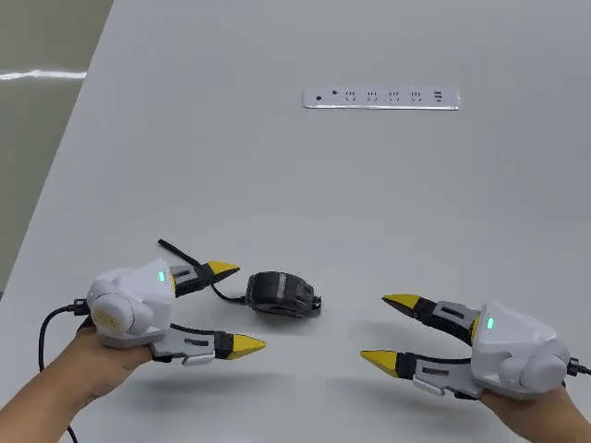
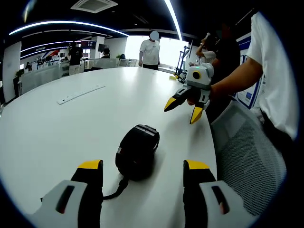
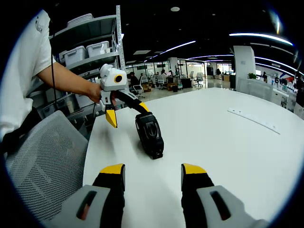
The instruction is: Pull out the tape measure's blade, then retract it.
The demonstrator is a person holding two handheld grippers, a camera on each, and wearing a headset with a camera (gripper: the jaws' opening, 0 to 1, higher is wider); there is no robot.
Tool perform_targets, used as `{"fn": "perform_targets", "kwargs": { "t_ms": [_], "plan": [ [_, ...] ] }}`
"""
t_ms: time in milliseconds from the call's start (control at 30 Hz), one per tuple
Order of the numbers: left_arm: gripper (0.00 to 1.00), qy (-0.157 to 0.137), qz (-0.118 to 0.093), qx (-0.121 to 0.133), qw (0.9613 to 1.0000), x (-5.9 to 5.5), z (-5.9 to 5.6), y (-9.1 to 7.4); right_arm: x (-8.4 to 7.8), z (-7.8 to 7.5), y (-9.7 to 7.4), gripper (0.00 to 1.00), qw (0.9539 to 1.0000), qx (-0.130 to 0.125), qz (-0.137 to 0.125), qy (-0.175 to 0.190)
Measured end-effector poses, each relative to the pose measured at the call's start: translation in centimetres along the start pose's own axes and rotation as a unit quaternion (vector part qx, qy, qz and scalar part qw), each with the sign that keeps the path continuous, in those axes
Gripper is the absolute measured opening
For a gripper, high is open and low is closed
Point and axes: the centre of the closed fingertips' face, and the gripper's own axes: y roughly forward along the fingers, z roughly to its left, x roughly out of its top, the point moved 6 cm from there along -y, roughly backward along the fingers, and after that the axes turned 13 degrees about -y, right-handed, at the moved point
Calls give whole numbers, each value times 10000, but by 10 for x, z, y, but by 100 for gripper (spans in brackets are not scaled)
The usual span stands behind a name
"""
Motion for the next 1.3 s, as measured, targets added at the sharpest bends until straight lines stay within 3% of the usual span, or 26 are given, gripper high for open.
{"fn": "perform_targets", "kwargs": {
  "t_ms": [267, 1300],
  "plan": [
    [63, 45, 9, -31, 10000, 3, 5, 10, -2, -2, 4, 46, 10000, -28, -36, 42],
    [54, 315, 502, -257, 9979, 0, 10, 42, -8, -4, 31, 44, 9997, 219, -23, 98]
  ]
}}
